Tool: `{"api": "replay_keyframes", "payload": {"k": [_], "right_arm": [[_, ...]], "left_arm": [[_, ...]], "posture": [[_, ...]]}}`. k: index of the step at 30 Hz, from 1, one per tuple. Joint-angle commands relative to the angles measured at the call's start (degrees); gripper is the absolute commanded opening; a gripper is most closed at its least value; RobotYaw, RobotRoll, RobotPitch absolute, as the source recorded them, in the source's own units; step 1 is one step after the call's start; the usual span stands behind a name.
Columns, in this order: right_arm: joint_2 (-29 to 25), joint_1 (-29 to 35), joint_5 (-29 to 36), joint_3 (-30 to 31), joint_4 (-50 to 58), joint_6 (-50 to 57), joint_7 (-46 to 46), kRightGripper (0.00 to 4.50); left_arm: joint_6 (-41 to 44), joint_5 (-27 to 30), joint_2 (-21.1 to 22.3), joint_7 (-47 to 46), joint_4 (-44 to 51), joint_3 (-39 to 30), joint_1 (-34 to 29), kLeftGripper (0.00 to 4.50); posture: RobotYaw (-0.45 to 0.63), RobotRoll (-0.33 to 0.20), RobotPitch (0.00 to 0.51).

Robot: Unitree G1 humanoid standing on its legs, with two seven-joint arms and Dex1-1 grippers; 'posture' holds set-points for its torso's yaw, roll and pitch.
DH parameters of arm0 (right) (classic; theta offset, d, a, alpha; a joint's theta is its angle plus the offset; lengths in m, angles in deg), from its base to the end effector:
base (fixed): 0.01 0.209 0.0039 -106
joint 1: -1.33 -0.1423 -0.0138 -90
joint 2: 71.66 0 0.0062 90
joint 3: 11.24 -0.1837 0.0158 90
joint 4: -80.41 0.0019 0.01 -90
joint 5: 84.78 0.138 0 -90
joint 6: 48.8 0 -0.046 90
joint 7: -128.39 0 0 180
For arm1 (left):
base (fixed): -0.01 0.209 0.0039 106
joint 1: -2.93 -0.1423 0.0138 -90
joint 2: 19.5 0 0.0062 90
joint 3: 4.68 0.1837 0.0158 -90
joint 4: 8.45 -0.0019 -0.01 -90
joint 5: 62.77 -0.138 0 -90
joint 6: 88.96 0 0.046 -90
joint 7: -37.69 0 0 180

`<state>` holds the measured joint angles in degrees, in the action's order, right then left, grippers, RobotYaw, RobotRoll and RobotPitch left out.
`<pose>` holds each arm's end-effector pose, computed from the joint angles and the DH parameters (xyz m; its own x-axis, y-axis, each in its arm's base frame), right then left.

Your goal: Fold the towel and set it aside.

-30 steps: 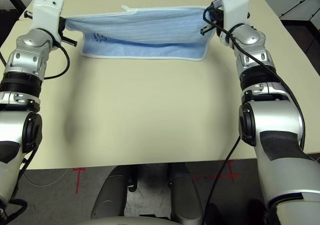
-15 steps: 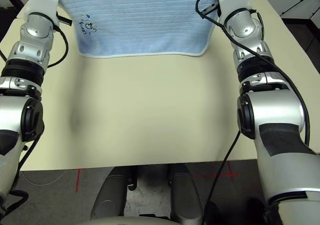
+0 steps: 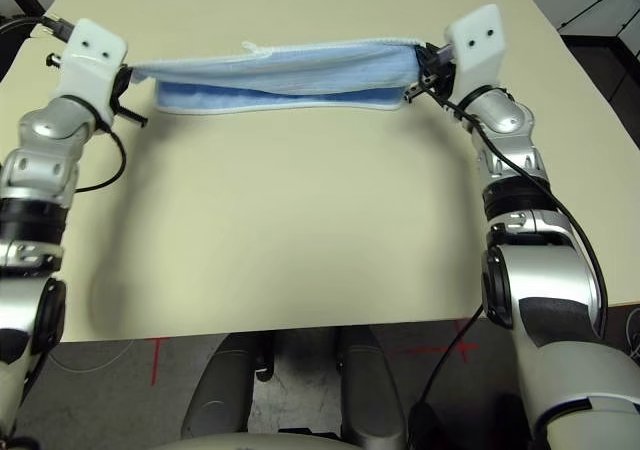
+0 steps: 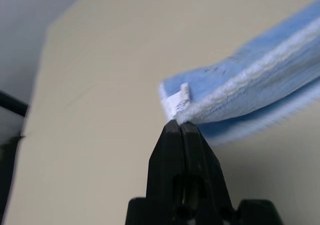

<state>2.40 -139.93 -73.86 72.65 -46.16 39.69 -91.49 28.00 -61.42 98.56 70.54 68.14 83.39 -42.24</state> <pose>0.3330 -0.2565 0.2176 0.8523 0.4967 0.1637 -0.4151 0.8329 -0.3660 0.2974 0.2738 0.2499 0.9752 -0.1969 -0.1012 0.2194 0.7984 0.5608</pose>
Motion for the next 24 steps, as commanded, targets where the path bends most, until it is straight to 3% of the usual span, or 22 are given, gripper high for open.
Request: {"api": "replay_keyframes", "payload": {"k": [1, 10, 14, 20, 24], "right_arm": [[-2.5, 4.3, 4.2, 0.3, 9.4, 9.4, -7.0, 0.00], [-9.8, 12.9, 10.0, 3.1, 24.8, 27.7, -20.6, 0.00], [-14.4, 15.3, 11.7, 4.3, 28.3, 33.4, -26.5, 0.00], [-17.3, 15.7, 10.9, 4.4, 27.3, 34.1, -29.7, 0.00], [-17.8, 13.1, 5.6, 4.8, 18.8, 28.2, -26.9, 0.00]], "left_arm": [[5.8, 5.0, 3.4, 9.5, 7.9, 0.0, -3.6, 0.01], [11.5, 8.2, 8.8, 19.5, 15.0, 1.6, -9.8, 0.01], [15.2, 11.9, 13.3, 25.8, 18.0, 0.4, -12.1, 0.01], [15.5, 14.3, 18.3, 29.8, 17.9, -1.3, -13.8, 0.01], [14.1, 14.7, 23.0, 32.9, 14.1, -3.5, -14.5, 0.01]], "posture": [[0.03, 0.000, 0.272], [0.03, 0.000, 0.271], [0.03, 0.000, 0.274], [0.03, 0.000, 0.274], [0.04, 0.000, 0.279]]}}
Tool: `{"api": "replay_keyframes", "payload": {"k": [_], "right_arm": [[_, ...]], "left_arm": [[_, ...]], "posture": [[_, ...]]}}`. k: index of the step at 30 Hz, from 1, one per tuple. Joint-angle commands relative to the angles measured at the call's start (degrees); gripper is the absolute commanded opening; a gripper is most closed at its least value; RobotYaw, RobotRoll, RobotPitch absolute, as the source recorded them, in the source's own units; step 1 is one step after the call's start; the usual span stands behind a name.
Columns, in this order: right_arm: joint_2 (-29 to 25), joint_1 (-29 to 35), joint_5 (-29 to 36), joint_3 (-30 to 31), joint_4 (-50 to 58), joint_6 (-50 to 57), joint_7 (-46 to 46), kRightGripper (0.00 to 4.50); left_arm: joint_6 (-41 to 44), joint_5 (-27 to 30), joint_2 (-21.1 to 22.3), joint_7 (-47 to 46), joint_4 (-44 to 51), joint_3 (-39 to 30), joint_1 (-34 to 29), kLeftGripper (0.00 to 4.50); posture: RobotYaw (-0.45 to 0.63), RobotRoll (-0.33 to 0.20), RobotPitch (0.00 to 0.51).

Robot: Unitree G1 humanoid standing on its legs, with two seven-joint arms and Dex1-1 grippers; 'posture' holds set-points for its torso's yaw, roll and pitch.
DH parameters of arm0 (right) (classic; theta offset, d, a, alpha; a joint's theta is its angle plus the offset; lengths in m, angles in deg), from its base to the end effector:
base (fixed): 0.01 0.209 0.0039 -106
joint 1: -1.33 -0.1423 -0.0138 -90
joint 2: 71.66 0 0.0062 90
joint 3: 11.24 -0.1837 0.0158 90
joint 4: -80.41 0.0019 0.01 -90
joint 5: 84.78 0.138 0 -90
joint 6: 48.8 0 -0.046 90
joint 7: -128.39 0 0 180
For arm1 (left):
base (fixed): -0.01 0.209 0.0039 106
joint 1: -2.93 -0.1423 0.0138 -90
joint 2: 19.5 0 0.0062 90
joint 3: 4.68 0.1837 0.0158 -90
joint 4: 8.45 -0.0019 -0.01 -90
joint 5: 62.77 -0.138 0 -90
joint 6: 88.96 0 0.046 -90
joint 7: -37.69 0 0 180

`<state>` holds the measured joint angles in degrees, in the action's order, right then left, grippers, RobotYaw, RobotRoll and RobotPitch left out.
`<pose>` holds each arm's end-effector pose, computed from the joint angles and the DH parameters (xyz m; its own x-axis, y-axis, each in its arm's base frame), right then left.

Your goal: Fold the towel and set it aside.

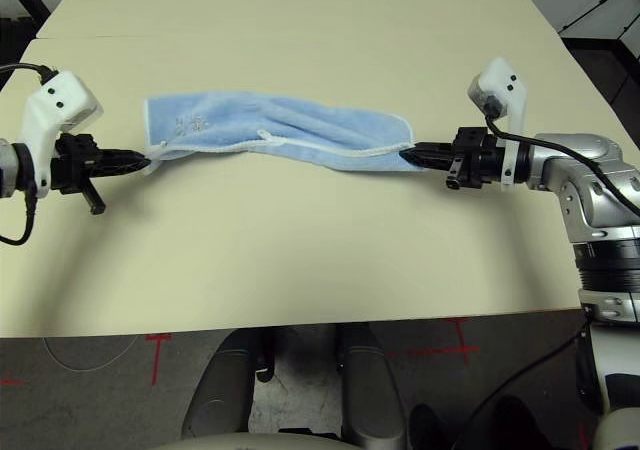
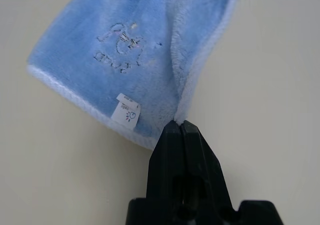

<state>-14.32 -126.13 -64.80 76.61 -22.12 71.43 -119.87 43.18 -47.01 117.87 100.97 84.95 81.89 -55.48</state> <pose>0.2846 -0.2921 0.2239 0.5675 0.7503 -0.3391 -0.8207 0.5484 -0.1602 0.2444 0.3025 0.2664 0.6977 -0.4724 -0.5386 0.6973 0.6203 0.3593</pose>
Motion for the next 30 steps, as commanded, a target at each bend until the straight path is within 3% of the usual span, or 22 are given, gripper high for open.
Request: {"api": "replay_keyframes", "payload": {"k": [1, 7, 15, 30], "right_arm": [[-1.2, -0.9, -4.3, 1.0, -6.7, -4.7, 1.4, 0.00], [-2.1, -0.6, -5.4, 1.5, -9.7, -6.9, -0.4, 0.00], [-4.5, 3.1, -1.4, 0.0, -3.9, -2.4, -5.4, 0.00], [-7.5, 4.4, 1.9, 0.2, -1.0, 1.4, -8.9, 0.00]], "left_arm": [[-1.9, -0.2, 4.8, 3.1, -4.0, -2.1, -1.9, 0.01], [-5.2, -0.3, 8.0, 5.6, -6.8, -2.7, -5.0, 0.01], [-4.9, 1.7, 8.8, 6.9, -4.4, -5.4, -9.2, 0.01], [-6.1, 1.6, 9.6, 7.1, -6.3, -5.8, -9.3, 0.01]], "posture": [[0.04, 0.000, 0.279], [0.04, 0.000, 0.287], [0.04, 0.000, 0.291], [0.04, 0.000, 0.290]]}}
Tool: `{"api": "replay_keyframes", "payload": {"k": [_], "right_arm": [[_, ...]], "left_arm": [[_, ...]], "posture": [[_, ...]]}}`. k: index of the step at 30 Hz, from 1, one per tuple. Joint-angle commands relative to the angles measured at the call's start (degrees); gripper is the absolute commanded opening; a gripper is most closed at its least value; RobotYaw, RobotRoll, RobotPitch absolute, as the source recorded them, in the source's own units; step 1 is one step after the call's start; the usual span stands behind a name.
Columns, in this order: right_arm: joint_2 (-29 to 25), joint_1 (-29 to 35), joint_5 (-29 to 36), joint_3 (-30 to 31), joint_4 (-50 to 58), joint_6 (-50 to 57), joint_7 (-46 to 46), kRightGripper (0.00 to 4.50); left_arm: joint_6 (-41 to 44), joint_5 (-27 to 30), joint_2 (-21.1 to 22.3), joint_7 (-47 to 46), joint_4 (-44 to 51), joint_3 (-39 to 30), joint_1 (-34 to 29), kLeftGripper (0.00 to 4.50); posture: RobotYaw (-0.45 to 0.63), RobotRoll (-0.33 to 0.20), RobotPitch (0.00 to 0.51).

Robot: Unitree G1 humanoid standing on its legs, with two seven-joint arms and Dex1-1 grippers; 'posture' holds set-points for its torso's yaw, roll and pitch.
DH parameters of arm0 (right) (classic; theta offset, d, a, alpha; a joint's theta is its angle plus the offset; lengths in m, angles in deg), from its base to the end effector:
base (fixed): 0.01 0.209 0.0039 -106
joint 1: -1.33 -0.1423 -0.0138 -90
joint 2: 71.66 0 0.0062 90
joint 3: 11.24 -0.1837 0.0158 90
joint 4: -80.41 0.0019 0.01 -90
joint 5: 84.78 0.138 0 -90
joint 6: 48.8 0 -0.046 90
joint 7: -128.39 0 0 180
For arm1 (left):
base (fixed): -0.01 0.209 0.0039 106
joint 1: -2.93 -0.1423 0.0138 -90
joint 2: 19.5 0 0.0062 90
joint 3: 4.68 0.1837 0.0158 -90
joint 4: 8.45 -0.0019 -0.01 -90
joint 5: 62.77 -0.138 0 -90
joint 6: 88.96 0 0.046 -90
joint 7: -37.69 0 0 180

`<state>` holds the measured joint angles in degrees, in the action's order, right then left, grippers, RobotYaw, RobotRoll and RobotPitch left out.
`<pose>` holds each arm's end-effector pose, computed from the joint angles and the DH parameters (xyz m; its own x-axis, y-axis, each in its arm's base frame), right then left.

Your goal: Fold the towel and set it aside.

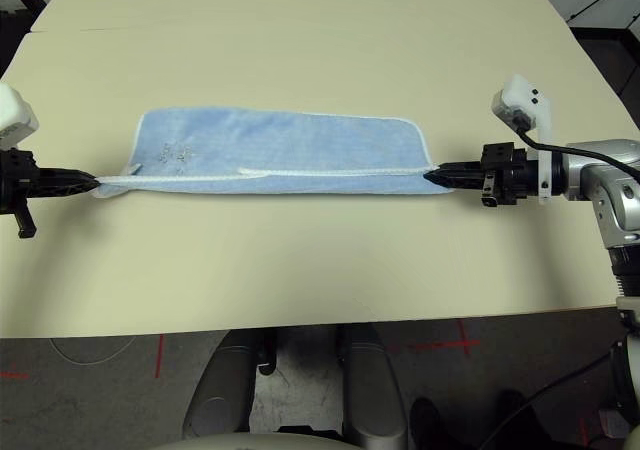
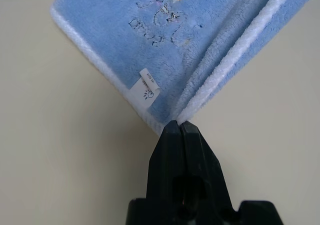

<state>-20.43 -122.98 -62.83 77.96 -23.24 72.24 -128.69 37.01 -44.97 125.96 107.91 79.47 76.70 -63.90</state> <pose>0.2732 -0.3129 0.2219 0.4577 0.7729 -0.4395 -0.8741 0.4816 -0.0634 0.2238 0.3405 0.2705 0.6572 -0.4322 -0.6175 0.7116 0.6259 0.3192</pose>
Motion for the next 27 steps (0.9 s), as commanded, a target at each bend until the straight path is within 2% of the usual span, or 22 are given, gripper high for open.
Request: {"api": "replay_keyframes", "payload": {"k": [1, 10, 14, 19, 21, 23, 27], "right_arm": [[-1.4, 1.3, 0.0, -1.1, 0.1, 0.6, 0.0, 0.00], [-1.4, 1.3, 0.0, -1.1, 0.2, 0.6, 0.0, 0.00], [-2.8, 2.1, 2.7, -2.3, 2.4, 3.0, -2.0, 0.00], [-2.1, 1.1, 3.2, -2.9, 1.5, 2.9, -0.1, 0.00], [-0.9, 0.9, 3.3, -3.0, 1.9, 2.9, 1.3, 0.00], [-0.6, 1.3, 3.8, -3.2, 2.7, 3.2, 1.7, 0.00], [-1.2, 2.2, 4.6, -3.3, 4.0, 4.2, 1.1, 0.00]], "left_arm": [[0.1, -0.4, 1.5, 0.2, -0.8, -0.6, -0.9, 0.01], [0.0, -0.4, 1.5, 0.2, -0.9, -0.6, -0.8, 0.01], [-2.4, -0.1, 3.5, 1.8, -5.9, -2.5, 3.1, 0.01], [-2.7, 0.3, 2.7, 2.2, -5.1, -2.1, 2.4, 0.01], [-1.1, 1.2, -1.0, -0.2, -1.5, -0.9, 2.5, 0.01], [0.8, 2.2, -2.8, -0.9, 1.6, -0.2, 2.0, 0.01], [2.8, 2.9, -2.4, -0.4, 4.3, -0.3, 1.0, 0.01]], "posture": [[0.04, 0.000, 0.290], [0.04, 0.000, 0.290], [0.05, 0.000, 0.295], [0.05, 0.000, 0.294], [0.04, 0.000, 0.289], [0.04, 0.000, 0.289], [0.04, 0.000, 0.289]]}}
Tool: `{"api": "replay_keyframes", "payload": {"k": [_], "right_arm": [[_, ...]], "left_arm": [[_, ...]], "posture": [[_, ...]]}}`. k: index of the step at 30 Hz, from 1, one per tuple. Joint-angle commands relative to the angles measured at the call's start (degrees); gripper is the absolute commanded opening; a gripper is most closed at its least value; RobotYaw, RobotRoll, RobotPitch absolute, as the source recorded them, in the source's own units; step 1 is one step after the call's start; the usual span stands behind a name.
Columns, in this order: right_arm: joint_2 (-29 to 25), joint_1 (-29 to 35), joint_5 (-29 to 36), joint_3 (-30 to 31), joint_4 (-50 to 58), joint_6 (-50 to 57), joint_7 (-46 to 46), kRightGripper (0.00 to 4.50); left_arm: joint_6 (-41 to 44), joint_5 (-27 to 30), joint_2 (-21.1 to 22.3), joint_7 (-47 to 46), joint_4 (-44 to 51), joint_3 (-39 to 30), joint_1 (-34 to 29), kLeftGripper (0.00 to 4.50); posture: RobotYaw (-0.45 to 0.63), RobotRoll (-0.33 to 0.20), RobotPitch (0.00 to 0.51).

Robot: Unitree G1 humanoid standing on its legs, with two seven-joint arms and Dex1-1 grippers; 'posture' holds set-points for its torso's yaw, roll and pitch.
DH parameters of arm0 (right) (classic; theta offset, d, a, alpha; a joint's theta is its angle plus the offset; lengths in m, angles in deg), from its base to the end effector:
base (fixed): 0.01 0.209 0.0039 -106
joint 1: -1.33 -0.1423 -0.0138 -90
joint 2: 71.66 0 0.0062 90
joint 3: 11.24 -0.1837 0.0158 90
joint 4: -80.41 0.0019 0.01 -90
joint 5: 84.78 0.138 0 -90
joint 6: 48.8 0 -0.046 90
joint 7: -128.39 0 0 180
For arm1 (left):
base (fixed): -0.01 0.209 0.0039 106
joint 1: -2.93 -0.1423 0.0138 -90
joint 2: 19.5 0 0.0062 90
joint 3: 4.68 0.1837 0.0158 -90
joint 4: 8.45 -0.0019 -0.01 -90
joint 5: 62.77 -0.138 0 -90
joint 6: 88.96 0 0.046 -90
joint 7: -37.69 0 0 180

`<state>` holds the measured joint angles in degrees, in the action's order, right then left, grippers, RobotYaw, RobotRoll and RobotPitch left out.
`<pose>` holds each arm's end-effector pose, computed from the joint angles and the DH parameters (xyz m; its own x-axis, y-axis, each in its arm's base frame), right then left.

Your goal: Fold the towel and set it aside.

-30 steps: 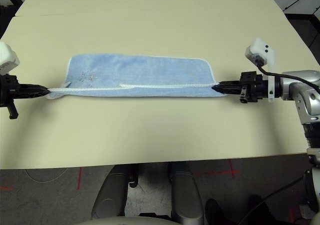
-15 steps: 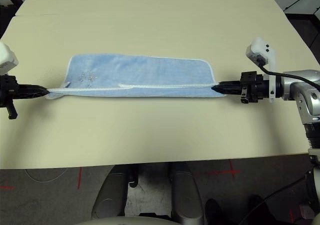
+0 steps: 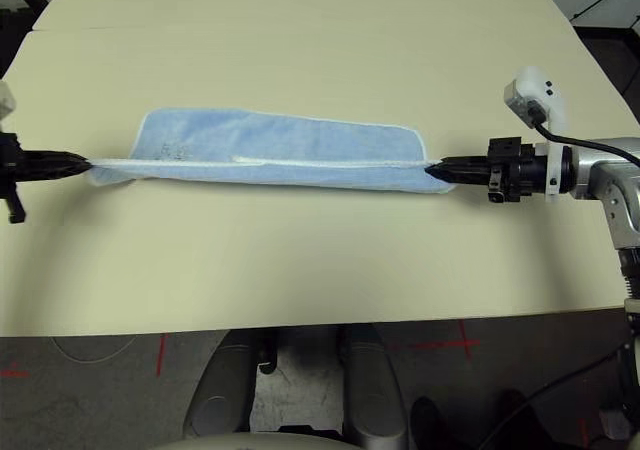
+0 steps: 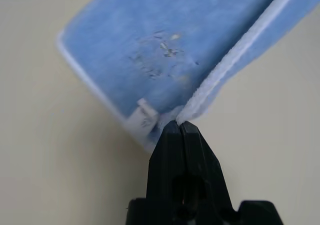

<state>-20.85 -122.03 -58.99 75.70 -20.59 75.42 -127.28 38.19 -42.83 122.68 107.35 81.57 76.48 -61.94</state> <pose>0.2682 -0.3126 0.2263 0.4678 0.7947 -0.3868 -0.8693 0.4926 -0.0392 0.2291 0.3295 0.2681 0.6500 -0.5138 -0.5599 0.7369 0.6062 0.2992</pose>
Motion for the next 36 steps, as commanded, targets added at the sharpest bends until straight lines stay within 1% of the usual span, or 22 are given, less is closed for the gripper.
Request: {"api": "replay_keyframes", "payload": {"k": [1, 6, 11, 14, 19, 24, 25, 29, 36], "right_arm": [[-1.1, 1.5, 1.1, -1.1, 1.8, 1.4, -0.7, 0.00], [-1.4, 2.4, 2.7, -1.2, 3.8, 3.1, -2.2, 0.00], [-1.5, 1.8, 3.3, -1.1, 3.9, 3.7, -2.6, 0.00], [-0.4, 0.7, 0.4, -0.2, 1.6, 1.3, 0.4, 0.00], [2.4, -2.2, -5.7, 0.9, -4.4, -5.3, 7.0, 0.00], [4.9, -6.0, -10.6, 0.6, -11.2, -11.9, 13.1, 0.00], [5.4, -6.6, -11.2, 0.5, -12.1, -12.8, 14.0, 0.00], [7.1, -8.6, -14.1, 0.7, -15.9, -16.8, 17.7, 0.00], [10.1, -11.6, -18.5, 1.7, -21.5, -21.7, 22.2, 0.00]], "left_arm": [[2.3, 1.1, 1.1, 0.2, 2.4, -0.2, -0.7, 0.01], [3.3, 1.5, 2.6, 0.4, 1.9, -1.7, -0.7, 0.01], [3.2, 1.8, 4.0, 0.9, 0.7, -3.0, -0.9, 0.01], [1.8, 0.6, 3.5, -0.7, -0.6, -2.3, 0.6, 0.01], [-3.4, -5.2, -1.3, -7.4, -5.3, 2.8, 7.8, 0.01], [-6.5, -8.4, -6.0, -10.1, -9.0, 6.8, 14.0, 0.01], [-6.9, -8.9, -6.8, -10.4, -9.4, 7.4, 14.7, 0.01], [-9.1, -11.5, -9.8, -12.7, -11.4, 9.4, 16.6, 0.01], [-11.4, -15.1, -13.8, -17.3, -15.6, 10.4, 19.1, 0.01]], "posture": [[0.04, 0.000, 0.295], [0.04, 0.000, 0.295], [0.04, 0.000, 0.295], [0.05, 0.000, 0.299], [0.04, 0.000, 0.300], [0.04, 0.000, 0.300], [0.03, 0.000, 0.297], [0.02, 0.000, 0.298], [0.02, 0.000, 0.303]]}}
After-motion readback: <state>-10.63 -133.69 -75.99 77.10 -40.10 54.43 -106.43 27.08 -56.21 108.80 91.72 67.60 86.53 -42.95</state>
